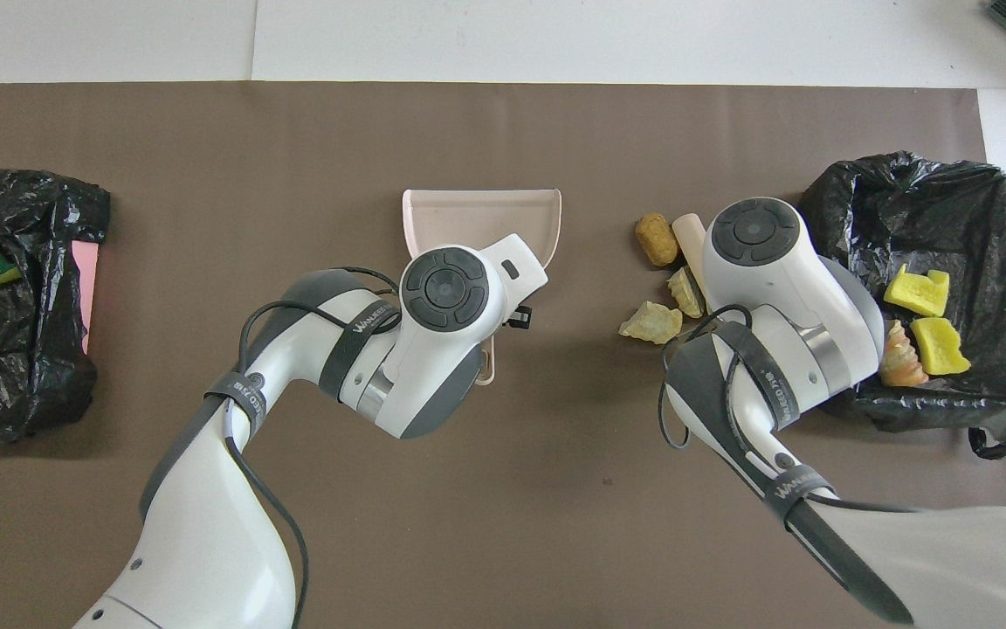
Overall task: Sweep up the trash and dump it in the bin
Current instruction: 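Lift the dustpan with the left gripper while the right gripper lifts the brush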
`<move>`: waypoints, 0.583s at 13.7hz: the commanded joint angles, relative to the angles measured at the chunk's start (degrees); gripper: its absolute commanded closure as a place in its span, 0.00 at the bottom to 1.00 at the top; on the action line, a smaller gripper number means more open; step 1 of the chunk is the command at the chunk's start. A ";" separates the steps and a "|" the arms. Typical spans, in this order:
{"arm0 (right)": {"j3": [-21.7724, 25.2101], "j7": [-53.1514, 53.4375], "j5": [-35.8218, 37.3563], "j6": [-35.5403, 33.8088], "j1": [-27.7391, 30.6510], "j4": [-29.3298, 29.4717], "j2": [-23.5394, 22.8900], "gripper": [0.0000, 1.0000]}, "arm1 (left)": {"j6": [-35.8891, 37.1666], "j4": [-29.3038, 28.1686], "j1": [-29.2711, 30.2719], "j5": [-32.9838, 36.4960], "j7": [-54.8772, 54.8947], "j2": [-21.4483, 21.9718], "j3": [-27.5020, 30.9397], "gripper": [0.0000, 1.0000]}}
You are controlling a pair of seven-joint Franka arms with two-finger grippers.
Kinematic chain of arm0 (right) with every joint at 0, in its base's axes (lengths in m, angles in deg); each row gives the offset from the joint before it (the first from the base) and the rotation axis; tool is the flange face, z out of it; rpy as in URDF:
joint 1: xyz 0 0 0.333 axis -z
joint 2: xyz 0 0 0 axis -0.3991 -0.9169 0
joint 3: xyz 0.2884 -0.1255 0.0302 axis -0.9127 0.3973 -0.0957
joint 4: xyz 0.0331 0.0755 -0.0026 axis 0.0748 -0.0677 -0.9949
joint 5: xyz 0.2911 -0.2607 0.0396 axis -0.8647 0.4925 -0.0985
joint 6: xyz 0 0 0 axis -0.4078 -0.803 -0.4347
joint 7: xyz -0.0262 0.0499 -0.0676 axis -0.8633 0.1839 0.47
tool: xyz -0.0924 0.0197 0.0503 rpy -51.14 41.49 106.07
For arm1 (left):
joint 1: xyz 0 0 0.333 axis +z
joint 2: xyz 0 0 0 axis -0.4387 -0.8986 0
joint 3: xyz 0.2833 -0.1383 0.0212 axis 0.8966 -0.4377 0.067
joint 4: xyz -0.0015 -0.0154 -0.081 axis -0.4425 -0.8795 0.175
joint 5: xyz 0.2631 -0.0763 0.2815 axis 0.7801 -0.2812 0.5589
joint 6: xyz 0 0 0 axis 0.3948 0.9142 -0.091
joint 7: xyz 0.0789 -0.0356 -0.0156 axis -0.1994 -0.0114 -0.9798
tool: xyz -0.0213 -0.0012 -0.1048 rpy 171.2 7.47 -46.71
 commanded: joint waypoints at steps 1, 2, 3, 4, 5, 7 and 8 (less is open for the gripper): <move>-0.47 -0.93 -8.20 -0.35 -1.48 1.02 -0.84 1.00 | -0.11 0.00 -0.69 5.44 -1.22 0.87 0.65 0.76; -0.47 -0.15 -10.41 -0.36 -2.54 0.85 -0.75 1.00 | 0.24 -0.09 -0.60 7.64 -0.95 1.13 0.56 0.97; -0.47 1.34 -10.69 -1.49 -2.81 1.54 -0.66 1.00 | 0.42 -0.26 -0.25 7.84 -0.43 1.74 0.48 1.00; -0.29 2.22 -11.04 -2.02 -2.82 2.07 -0.31 1.00 | 2.16 -0.35 0.01 7.93 0.10 2.70 0.56 1.00; -0.29 2.58 -11.13 -2.29 -1.42 2.86 0.39 1.00 | 4.36 -0.44 0.27 7.93 3.15 3.67 0.56 1.00; -0.12 2.06 -11.13 -4.48 0.69 4.61 2.75 1.00 | 10.15 -0.88 2.11 7.84 16.12 6.22 0.56 1.00; -0.12 1.88 -10.96 -5.88 1.22 5.32 3.98 1.00 | 13.40 -0.88 3.17 7.84 23.23 7.62 0.48 1.00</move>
